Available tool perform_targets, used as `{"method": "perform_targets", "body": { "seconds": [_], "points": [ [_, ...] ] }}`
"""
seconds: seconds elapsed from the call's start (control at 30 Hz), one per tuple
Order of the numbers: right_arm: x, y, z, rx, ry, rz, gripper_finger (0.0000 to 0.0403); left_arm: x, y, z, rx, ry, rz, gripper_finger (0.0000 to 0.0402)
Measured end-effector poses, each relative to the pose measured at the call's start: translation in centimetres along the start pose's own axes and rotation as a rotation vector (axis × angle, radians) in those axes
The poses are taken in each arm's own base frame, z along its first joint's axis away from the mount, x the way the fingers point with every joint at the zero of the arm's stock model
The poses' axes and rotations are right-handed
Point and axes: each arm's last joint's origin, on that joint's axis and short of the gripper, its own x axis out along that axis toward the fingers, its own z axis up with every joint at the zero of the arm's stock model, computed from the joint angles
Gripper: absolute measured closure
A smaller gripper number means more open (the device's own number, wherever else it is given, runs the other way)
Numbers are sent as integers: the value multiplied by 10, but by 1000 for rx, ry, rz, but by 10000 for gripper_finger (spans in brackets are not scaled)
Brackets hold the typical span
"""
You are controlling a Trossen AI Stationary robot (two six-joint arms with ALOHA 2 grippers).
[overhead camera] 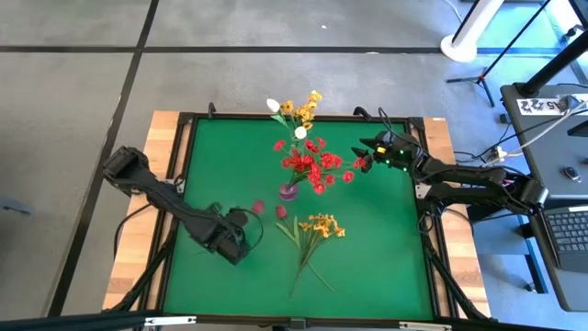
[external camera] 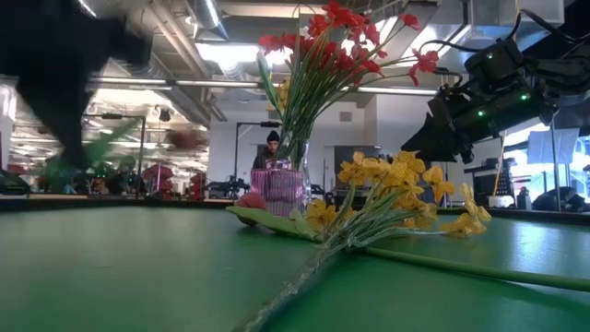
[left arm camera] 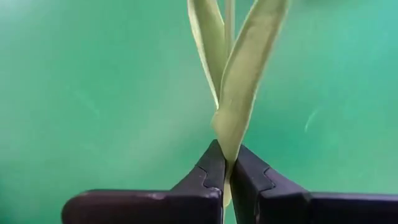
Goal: Sort flowers into vase by color
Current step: Put the left red tulip into the violet vase
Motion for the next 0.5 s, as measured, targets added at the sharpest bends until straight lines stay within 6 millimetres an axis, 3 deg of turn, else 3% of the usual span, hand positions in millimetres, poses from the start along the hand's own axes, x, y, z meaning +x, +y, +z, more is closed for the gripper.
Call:
{"method": "perform_targets", "body": {
  "seconds": [0.1, 0.27, 0.4, 0.5],
  "points": [
    [0, 0, 0, 0, 1, 1, 146, -35, 3, 14, 41, -235, 49, 399],
    [0, 0, 0, 4, 2, 0, 146, -89, 10, 27, 12, -735, -63, 400],
    [0, 0, 0, 3, 2, 0, 146, -108, 16, 28, 40, -886, -173, 400],
    [0, 0, 0, 3, 2, 0, 146, -111, 14, 33, 100, -952, -343, 401]
  ]
}}
